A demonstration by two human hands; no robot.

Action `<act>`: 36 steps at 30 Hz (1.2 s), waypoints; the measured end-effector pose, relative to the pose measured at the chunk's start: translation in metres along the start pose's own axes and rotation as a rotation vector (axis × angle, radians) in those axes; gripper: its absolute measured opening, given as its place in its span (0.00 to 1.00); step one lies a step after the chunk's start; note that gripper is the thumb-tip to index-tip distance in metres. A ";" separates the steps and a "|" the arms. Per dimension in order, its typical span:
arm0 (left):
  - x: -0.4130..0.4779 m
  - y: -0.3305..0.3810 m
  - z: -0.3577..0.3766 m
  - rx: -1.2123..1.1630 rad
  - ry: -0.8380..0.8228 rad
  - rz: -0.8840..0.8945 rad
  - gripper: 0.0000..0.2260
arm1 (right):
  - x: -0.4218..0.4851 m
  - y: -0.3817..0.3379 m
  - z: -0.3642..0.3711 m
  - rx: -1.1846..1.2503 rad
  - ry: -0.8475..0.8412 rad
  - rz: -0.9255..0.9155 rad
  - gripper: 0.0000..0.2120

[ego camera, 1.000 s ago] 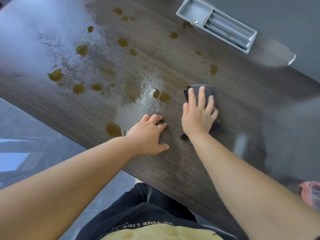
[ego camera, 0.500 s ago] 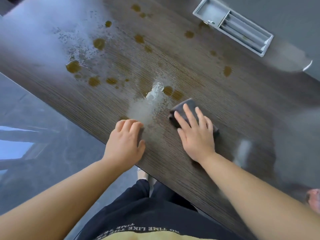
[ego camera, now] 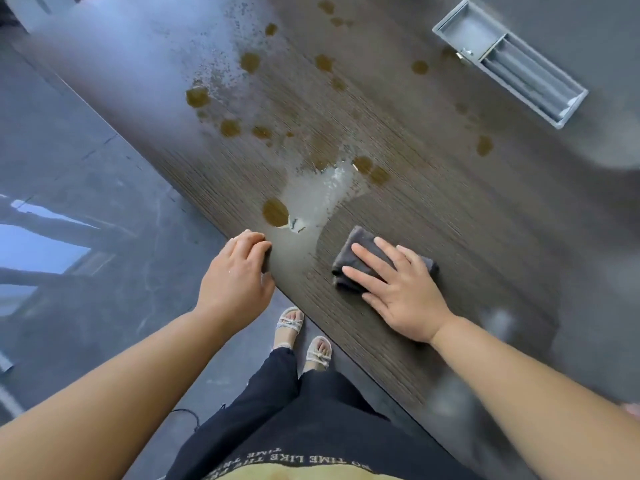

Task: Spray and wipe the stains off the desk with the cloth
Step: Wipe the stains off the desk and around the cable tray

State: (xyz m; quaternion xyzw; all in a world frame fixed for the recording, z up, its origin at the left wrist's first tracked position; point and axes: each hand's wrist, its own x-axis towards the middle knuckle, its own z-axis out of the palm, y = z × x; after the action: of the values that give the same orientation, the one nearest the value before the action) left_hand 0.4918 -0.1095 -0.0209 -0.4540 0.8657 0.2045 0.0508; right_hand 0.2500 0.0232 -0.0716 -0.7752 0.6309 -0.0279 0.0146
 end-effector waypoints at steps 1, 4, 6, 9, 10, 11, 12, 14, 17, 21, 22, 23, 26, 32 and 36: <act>-0.001 -0.002 0.001 0.026 -0.005 0.011 0.19 | -0.006 0.009 0.001 -0.013 0.013 0.047 0.20; -0.002 -0.004 0.000 0.081 -0.022 0.040 0.20 | 0.019 0.001 -0.001 -0.010 0.063 0.452 0.22; -0.002 -0.003 -0.001 0.054 -0.013 0.027 0.19 | 0.051 -0.034 0.001 0.025 0.074 0.574 0.23; -0.001 -0.005 -0.003 -0.003 -0.027 -0.006 0.20 | 0.048 -0.063 0.006 0.031 0.012 0.229 0.23; -0.001 -0.006 -0.003 -0.010 -0.042 -0.005 0.21 | 0.034 -0.057 0.006 0.032 -0.004 0.069 0.22; -0.002 -0.008 -0.004 -0.015 -0.063 -0.001 0.22 | 0.018 -0.045 0.005 0.037 -0.026 -0.058 0.22; -0.002 -0.009 -0.004 -0.014 -0.083 0.003 0.23 | 0.005 -0.030 0.002 0.033 -0.045 -0.128 0.21; -0.006 -0.014 -0.004 -0.010 -0.109 0.010 0.24 | -0.008 -0.004 0.002 0.008 -0.028 -0.057 0.21; -0.007 -0.015 -0.002 -0.025 -0.122 0.033 0.24 | 0.023 -0.015 0.001 -0.002 0.053 0.412 0.23; -0.009 -0.019 -0.001 -0.101 -0.016 0.017 0.23 | 0.049 -0.083 0.007 0.040 0.071 0.342 0.23; -0.008 -0.022 -0.002 -0.102 0.008 0.018 0.23 | 0.038 -0.082 0.009 0.035 0.049 0.153 0.22; -0.009 -0.025 -0.002 -0.093 0.014 0.014 0.23 | 0.025 -0.072 0.007 0.043 0.020 -0.015 0.22; -0.007 -0.033 -0.006 -0.047 -0.026 -0.003 0.23 | 0.007 -0.032 0.002 0.012 -0.028 -0.066 0.21; 0.005 -0.048 -0.016 -0.011 -0.076 0.036 0.21 | 0.110 -0.076 0.001 0.062 0.026 0.690 0.24; 0.010 -0.057 -0.024 -0.032 -0.074 0.046 0.20 | 0.091 -0.086 0.009 0.034 0.021 0.110 0.22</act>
State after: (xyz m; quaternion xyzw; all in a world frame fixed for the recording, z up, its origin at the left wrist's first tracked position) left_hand 0.5341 -0.1556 -0.0195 -0.4269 0.8700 0.2362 0.0709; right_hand 0.3533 -0.0481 -0.0735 -0.7385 0.6723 -0.0458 0.0225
